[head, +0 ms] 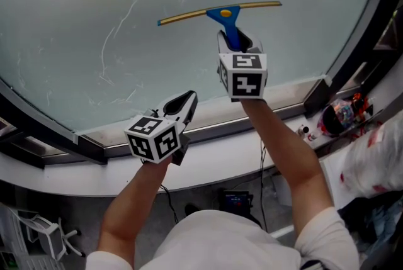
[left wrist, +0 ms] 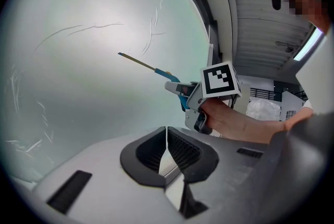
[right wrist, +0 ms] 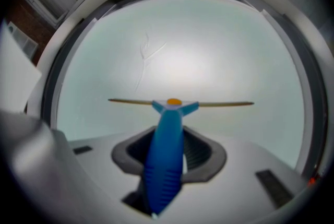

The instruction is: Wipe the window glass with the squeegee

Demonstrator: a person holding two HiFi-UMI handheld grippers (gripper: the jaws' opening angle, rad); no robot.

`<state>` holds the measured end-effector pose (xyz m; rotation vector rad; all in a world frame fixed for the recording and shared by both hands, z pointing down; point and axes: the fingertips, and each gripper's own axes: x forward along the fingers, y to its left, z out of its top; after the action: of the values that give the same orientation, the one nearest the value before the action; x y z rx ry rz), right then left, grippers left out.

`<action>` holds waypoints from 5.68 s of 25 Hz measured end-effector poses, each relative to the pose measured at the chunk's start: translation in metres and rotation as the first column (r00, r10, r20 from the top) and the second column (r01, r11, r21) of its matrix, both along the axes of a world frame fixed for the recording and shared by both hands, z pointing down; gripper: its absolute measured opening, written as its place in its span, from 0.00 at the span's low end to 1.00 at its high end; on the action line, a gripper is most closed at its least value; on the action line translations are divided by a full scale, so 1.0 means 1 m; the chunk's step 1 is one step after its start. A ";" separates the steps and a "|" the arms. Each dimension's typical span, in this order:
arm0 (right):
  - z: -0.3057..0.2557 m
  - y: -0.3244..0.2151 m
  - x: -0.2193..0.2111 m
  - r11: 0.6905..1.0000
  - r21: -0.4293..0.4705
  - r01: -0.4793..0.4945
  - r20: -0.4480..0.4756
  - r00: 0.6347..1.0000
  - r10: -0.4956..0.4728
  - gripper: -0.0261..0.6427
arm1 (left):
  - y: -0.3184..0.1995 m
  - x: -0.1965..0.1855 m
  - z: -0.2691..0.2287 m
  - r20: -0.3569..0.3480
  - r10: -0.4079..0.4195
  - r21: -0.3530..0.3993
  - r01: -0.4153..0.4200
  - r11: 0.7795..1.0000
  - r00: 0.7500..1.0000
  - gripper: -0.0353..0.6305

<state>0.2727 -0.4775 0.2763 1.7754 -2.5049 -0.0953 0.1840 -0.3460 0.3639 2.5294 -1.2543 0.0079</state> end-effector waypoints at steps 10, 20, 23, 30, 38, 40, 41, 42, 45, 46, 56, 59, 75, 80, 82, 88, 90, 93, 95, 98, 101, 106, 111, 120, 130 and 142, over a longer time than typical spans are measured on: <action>0.027 -0.001 0.000 1.000 -0.016 0.009 0.014 1.000 -0.009 0.26 | -0.004 -0.001 0.024 0.002 -0.011 -0.045 0.011 0.999 1.000 0.10; 0.055 0.002 0.003 0.997 -0.074 0.007 0.001 1.000 -0.007 0.26 | 0.000 0.005 0.035 -0.008 0.011 -0.069 -0.012 0.998 1.000 0.10; 0.057 0.002 0.004 0.996 -0.088 0.000 0.001 1.000 0.000 0.26 | 0.003 0.004 0.035 -0.010 0.021 -0.070 -0.022 0.997 1.000 0.10; 0.057 0.002 0.007 0.997 -0.072 -0.027 -0.030 0.999 0.025 0.26 | 0.017 0.002 0.032 -0.001 0.084 -0.063 -0.084 0.994 0.996 0.10; 0.056 -0.001 0.011 0.995 -0.072 -0.075 -0.089 0.994 0.068 0.26 | 0.033 -0.009 0.027 -0.003 0.147 -0.053 -0.147 0.988 0.989 0.10; 0.056 -0.002 0.010 0.994 -0.074 -0.080 -0.098 0.993 0.073 0.26 | 0.033 -0.012 0.028 -0.009 0.146 -0.058 -0.146 0.988 0.989 0.10; 0.056 -0.002 0.010 0.994 -0.077 -0.081 -0.097 0.993 0.073 0.26 | 0.032 -0.014 0.029 -0.012 0.143 -0.059 -0.143 0.988 0.990 0.10; 0.057 -0.002 0.010 0.994 -0.079 -0.080 -0.096 0.993 0.073 0.26 | 0.032 -0.014 0.029 -0.015 0.138 -0.061 -0.138 0.989 0.990 0.10; 0.060 -0.001 0.011 0.993 -0.084 -0.084 -0.087 0.993 0.077 0.26 | 0.028 -0.015 0.033 -0.021 0.118 -0.064 -0.119 0.991 0.993 0.10; 0.061 -0.001 0.012 0.993 -0.085 -0.086 -0.081 0.994 0.079 0.26 | 0.026 -0.015 0.034 -0.023 0.110 -0.066 -0.111 0.992 0.994 0.10; 0.065 -0.002 0.008 0.994 -0.088 -0.062 -0.038 0.998 0.059 0.26 | 0.019 -0.006 0.049 -0.027 0.033 -0.093 -0.035 0.995 0.999 0.10; 0.066 -0.001 0.007 0.995 -0.087 -0.054 -0.034 0.998 0.051 0.26 | 0.021 -0.004 0.053 -0.025 0.022 -0.099 -0.024 0.995 0.999 0.10; 0.081 0.001 0.005 0.994 -0.104 -0.044 -0.047 0.998 0.039 0.26 | 0.027 -0.004 0.063 -0.018 -0.004 -0.118 0.002 0.993 1.000 0.10; 0.082 0.000 0.005 0.994 -0.103 -0.043 -0.044 0.998 0.038 0.26 | 0.027 -0.005 0.065 -0.015 -0.006 -0.120 0.005 0.993 1.000 0.10; 0.083 0.000 0.005 0.994 -0.104 -0.045 -0.044 0.998 0.040 0.26 | 0.028 -0.004 0.065 -0.015 -0.006 -0.121 0.004 0.993 1.000 0.10; 0.083 0.000 0.005 0.993 -0.105 -0.045 -0.047 0.998 0.041 0.26 | 0.027 -0.005 0.064 -0.018 -0.005 -0.118 0.003 0.993 1.000 0.10; 0.085 0.001 0.005 0.993 -0.109 -0.046 -0.050 0.998 0.041 0.26 | 0.027 -0.005 0.064 -0.019 -0.005 -0.119 0.003 0.993 1.000 0.10; 0.092 0.001 0.004 0.991 -0.123 -0.044 -0.051 0.998 0.038 0.26 | 0.027 -0.006 0.066 -0.020 -0.006 -0.125 0.003 0.992 1.000 0.10; 0.096 0.002 0.003 0.991 -0.129 -0.041 -0.050 0.998 0.035 0.26 | 0.028 -0.005 0.068 -0.022 -0.005 -0.130 0.002 0.991 1.000 0.10; 0.100 0.002 0.003 0.990 -0.132 -0.040 -0.045 0.998 0.034 0.26 | 0.029 -0.005 0.071 -0.023 -0.004 -0.136 0.001 0.991 1.000 0.10; 0.106 0.002 0.002 0.990 -0.137 -0.038 -0.042 0.999 0.032 0.26 | 0.030 -0.005 0.076 -0.019 -0.002 -0.144 -0.001 0.990 1.000 0.10; 0.111 0.002 0.003 0.992 -0.122 -0.043 -0.045 0.998 0.038 0.26 | 0.030 -0.004 0.080 -0.010 0.001 -0.152 -0.003 0.988 1.000 0.10; 0.126 0.003 0.002 0.988 -0.152 -0.036 -0.053 0.998 0.029 0.26 | 0.031 -0.002 0.085 -0.009 0.006 -0.162 -0.008 0.987 1.000 0.10; 0.144 0.005 0.001 0.984 -0.175 -0.037 -0.063 0.998 0.026 0.26 | 0.032 0.000 0.093 -0.004 0.014 -0.178 -0.014 0.984 1.000 0.10; 0.168 0.006 0.002 0.978 -0.203 -0.043 -0.083 0.996 0.026 0.26 | 0.032 0.003 0.108 -0.003 0.022 -0.205 -0.023 0.979 1.000 0.10; 0.192 0.006 0.002 0.980 -0.198 -0.034 -0.100 0.995 0.014 0.26 | 0.029 0.008 0.138 -0.004 0.035 -0.250 -0.035 0.968 0.999 0.10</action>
<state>0.2749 -0.4714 0.4687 1.6784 -2.3328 0.0668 0.1922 -0.3175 0.5018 2.3333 -1.1305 0.1642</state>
